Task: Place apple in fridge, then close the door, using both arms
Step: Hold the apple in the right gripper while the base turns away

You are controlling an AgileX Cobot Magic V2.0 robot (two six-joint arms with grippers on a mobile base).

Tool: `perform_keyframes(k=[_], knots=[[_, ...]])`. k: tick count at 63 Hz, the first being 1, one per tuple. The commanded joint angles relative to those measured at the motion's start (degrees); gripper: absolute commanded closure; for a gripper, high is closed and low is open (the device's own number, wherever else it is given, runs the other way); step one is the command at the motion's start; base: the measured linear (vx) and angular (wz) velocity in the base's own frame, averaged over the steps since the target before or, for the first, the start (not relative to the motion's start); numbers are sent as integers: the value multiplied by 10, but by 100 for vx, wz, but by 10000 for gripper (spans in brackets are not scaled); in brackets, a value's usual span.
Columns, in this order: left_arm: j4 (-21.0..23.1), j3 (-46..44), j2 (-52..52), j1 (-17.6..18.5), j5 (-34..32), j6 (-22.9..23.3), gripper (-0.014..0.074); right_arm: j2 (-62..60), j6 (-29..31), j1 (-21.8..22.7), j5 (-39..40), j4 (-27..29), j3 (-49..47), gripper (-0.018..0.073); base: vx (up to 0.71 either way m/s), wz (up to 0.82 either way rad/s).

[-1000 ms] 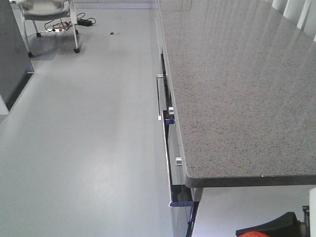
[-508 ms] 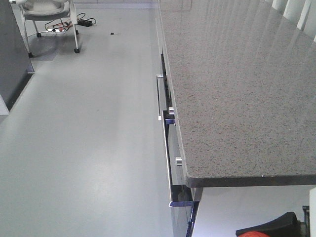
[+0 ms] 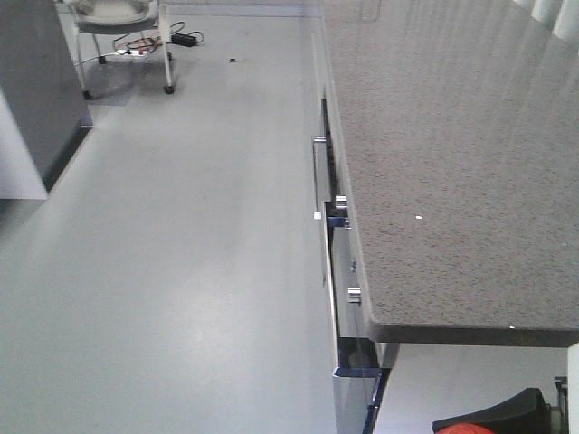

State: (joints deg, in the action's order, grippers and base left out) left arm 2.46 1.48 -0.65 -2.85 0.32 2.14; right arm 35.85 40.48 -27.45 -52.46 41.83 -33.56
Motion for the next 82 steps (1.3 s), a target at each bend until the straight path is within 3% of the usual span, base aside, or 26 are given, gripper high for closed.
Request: perform_keyframes(k=[1,82], knots=[[2,12,-8,0,-43,2,603,0,1,0,23,26,-17,253,-2,23],[2,12,-8,0,-43,2,603,0,1,0,21,26,-17,253,-3,47]])
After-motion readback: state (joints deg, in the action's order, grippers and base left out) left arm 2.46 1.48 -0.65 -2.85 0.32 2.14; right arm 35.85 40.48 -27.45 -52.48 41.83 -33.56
